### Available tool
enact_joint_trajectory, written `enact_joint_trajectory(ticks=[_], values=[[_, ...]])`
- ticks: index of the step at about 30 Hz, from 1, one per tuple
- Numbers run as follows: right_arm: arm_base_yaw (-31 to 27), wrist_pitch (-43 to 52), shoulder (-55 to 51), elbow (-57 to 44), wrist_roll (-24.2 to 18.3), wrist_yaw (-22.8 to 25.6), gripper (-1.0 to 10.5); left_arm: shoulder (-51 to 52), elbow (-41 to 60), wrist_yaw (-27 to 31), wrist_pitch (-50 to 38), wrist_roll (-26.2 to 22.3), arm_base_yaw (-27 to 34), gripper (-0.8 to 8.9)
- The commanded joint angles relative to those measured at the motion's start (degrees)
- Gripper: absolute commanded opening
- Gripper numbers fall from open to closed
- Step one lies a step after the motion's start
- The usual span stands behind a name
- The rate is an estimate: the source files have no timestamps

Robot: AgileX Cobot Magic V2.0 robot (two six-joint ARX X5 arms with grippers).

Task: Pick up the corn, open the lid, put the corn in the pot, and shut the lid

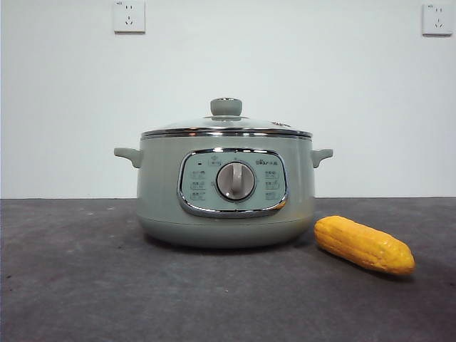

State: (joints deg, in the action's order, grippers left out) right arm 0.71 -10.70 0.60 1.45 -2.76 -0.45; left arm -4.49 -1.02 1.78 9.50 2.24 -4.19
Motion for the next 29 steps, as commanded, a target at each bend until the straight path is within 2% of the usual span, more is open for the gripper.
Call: enact_joint_trajectory(ticks=[1, 9, 12, 14, 20, 29], values=[[-0.04, 0.31, -0.09, -0.59, 0.94, 0.0, 0.0, -0.02, 0.57, -0.31, -0.15, 0.55, -0.13, -0.02], [-0.02, 0.31, -0.09, -0.59, 10.32, -0.22, 0.0, -0.02, 0.57, -0.74, -0.09, 0.85, -0.15, -0.02], [-0.02, 0.48, -0.09, -0.5, 17.16, -0.22, 0.0, -0.02, 0.42, -0.74, -0.22, 2.64, -0.15, -0.03], [-0.02, 0.17, -0.09, 0.11, 20.04, -0.35, -0.1, -0.02, -0.31, -1.68, 0.24, 4.74, -0.15, -0.04], [-0.02, -2.45, 0.76, 5.25, 20.87, -4.68, -0.1, -1.09, -4.2, -7.15, 0.37, 6.86, -0.15, -0.05], [-0.02, -9.2, 10.19, 20.37, 21.18, -5.88, -0.1, -10.82, -14.23, -11.23, 0.39, 8.24, -0.15, -0.06]])
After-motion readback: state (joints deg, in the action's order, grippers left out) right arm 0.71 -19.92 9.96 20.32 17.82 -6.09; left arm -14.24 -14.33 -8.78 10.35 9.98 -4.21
